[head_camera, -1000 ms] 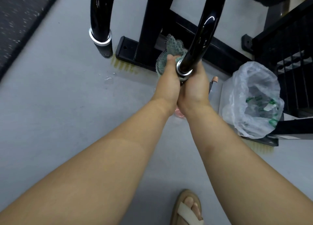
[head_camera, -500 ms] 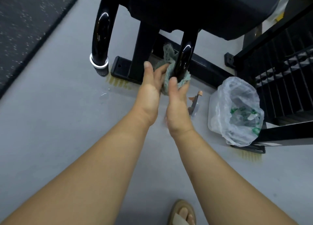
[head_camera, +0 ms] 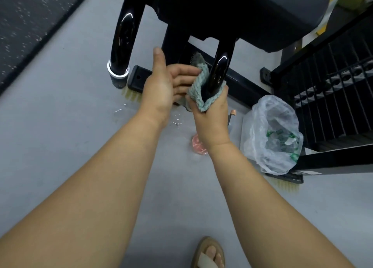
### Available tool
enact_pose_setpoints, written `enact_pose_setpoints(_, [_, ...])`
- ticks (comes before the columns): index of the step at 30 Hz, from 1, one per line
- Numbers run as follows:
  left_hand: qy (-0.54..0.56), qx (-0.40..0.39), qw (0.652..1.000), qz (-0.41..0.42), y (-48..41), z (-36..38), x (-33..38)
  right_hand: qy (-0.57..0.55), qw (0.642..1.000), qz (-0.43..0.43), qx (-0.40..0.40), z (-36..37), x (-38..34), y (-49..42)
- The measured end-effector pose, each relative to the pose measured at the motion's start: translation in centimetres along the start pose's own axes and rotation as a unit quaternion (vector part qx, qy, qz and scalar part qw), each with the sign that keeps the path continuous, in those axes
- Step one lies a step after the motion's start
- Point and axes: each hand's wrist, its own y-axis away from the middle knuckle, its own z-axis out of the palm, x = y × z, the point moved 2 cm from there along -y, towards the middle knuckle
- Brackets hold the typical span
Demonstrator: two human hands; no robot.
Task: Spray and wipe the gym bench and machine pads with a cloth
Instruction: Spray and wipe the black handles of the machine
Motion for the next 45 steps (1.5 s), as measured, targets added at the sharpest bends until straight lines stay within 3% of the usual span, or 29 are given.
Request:
enact_pose_setpoints(7, [0.045, 0.021, 0.997, 0.059, -0.4, 1.1, 0.1, -0.051, 0.997, -0.008, 0.064, -0.9, -3.1, -0.8])
enact_pose_setpoints(10, [0.047, 0.019, 0.997, 0.066, -0.5, 1.2, 0.5, -0.071, 0.993, 0.042, 0.082, -1.2, -5.0, -2.2])
enact_pose_setpoints(16, [0.108, 0.007, 0.992, 0.07, -0.3, 1.9, 1.9, -0.136, 0.975, 0.175, -0.016, -2.8, -7.3, -6.0])
enact_pose_setpoints(19, [0.097, 0.008, 0.993, 0.067, -0.3, 1.9, 1.9, -0.135, 0.977, 0.161, 0.024, -2.1, -6.9, -5.8])
enact_pose_setpoints(22, [0.083, 0.01, 0.995, 0.055, -0.2, 1.7, 1.2, -0.108, 0.984, 0.095, 0.101, -1.4, -5.8, -4.0])
enact_pose_setpoints(26, [0.034, -0.004, 0.998, 0.045, -0.1, 1.6, -0.8, -0.073, 0.989, 0.016, 0.124, 0.5, -2.6, 0.3])
enact_pose_setpoints(31, [-0.016, 0.01, 1.0, 0.022, 0.0, 1.7, -3.3, -0.024, 0.991, 0.044, 0.121, 2.2, 0.1, 1.7])
enact_pose_setpoints(37, [0.071, 0.014, 0.996, 0.06, -0.7, 2.0, -1.8, -0.084, 0.986, 0.047, 0.139, 0.7, -3.1, -0.5])
enact_pose_setpoints(39, [0.091, 0.004, 0.993, 0.077, -1.1, 2.4, -0.7, -0.096, 0.988, 0.052, 0.113, -0.4, -4.7, -1.7])
enact_pose_setpoints(43, [0.205, -0.006, 0.977, 0.059, -1.4, 3.3, -0.3, -0.136, 0.985, 0.108, -0.024, -2.5, -6.6, -4.3])
enact_pose_setpoints(45, [0.195, 0.02, 0.979, 0.061, -1.4, 3.2, -0.3, -0.162, 0.977, 0.126, -0.051, -2.9, -7.0, -5.1])
